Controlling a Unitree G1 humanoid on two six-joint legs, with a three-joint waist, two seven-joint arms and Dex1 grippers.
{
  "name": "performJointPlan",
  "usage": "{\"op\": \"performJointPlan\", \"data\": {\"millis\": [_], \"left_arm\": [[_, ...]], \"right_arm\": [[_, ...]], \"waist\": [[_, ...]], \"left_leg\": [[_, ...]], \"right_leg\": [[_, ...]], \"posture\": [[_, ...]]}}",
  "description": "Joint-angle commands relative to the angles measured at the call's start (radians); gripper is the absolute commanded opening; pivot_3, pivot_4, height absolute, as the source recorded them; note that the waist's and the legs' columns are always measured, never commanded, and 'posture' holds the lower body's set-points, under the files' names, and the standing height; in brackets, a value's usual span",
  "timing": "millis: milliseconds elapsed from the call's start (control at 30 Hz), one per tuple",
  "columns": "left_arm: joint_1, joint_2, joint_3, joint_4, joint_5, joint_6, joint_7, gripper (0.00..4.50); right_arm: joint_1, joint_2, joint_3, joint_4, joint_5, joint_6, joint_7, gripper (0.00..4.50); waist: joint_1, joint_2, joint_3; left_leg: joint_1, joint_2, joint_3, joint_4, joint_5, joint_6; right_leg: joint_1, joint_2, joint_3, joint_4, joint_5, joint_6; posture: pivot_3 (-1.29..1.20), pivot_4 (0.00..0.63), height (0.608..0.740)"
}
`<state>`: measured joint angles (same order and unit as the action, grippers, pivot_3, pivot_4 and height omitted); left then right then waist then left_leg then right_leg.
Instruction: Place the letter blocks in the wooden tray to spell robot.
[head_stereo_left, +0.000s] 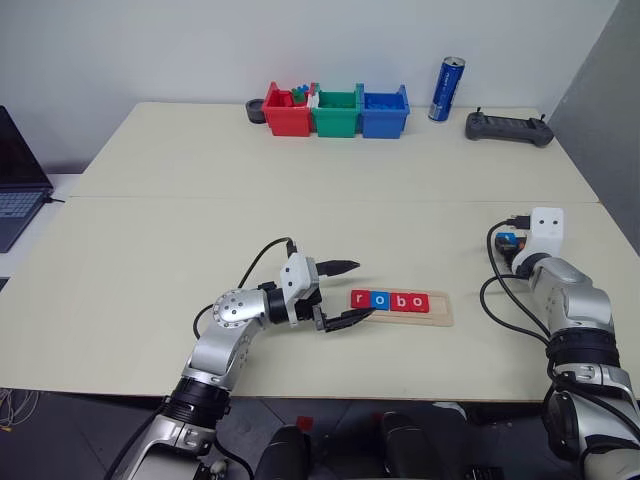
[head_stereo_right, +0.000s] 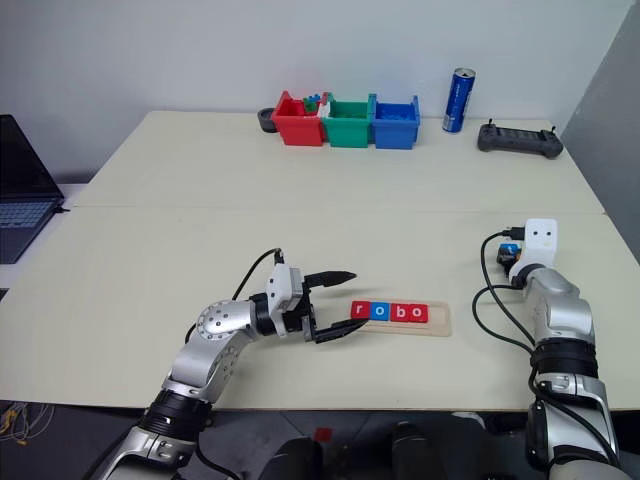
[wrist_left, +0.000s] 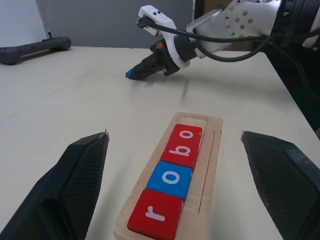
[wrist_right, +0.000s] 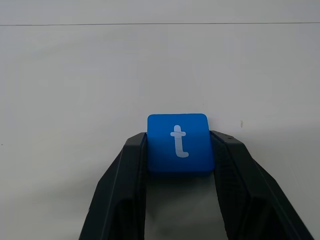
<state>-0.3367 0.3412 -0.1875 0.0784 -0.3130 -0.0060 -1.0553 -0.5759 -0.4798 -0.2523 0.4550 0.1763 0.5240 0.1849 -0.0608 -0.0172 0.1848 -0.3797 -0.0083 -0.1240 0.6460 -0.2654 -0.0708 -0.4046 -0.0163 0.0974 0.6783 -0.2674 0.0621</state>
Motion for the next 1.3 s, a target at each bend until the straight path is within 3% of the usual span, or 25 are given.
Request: {"op": "performJointPlan", "data": {"millis": [33,1033,1300], "left_arm": [[-0.015,-0.003,0.019,-0.027,-0.021,-0.002,0.001,4.50],[-0.031,-0.003,0.024,-0.020,-0.017,-0.002,0.000,4.50],[-0.022,-0.002,0.021,-0.030,-0.017,-0.002,0.000,4.50]], "right_arm": [[0.004,-0.006,-0.002,-0.030,-0.009,0.008,-0.009,1.45],[-0.019,-0.015,-0.003,-0.019,-0.013,0.011,-0.019,1.45],[0.007,-0.021,-0.002,-0.095,-0.005,0.057,-0.010,1.45]], "waist": [[0.000,0.000,0.000],[0.001,0.000,0.000],[0.001,0.000,0.000]], "left_leg": [[0.000,0.000,0.000,0.000,0.000,0.000],[0.000,0.000,0.000,0.000,0.000,0.000],[0.000,0.000,0.000,0.000,0.000,0.000]], "right_leg": [[0.000,0.000,0.000,0.000,0.000,0.000],[0.000,0.000,0.000,0.000,0.000,0.000],[0.000,0.000,0.000,0.000,0.000,0.000]], "posture": [[0.00,0.150,0.740],[0.00,0.150,0.740],[0.00,0.150,0.740]]}}
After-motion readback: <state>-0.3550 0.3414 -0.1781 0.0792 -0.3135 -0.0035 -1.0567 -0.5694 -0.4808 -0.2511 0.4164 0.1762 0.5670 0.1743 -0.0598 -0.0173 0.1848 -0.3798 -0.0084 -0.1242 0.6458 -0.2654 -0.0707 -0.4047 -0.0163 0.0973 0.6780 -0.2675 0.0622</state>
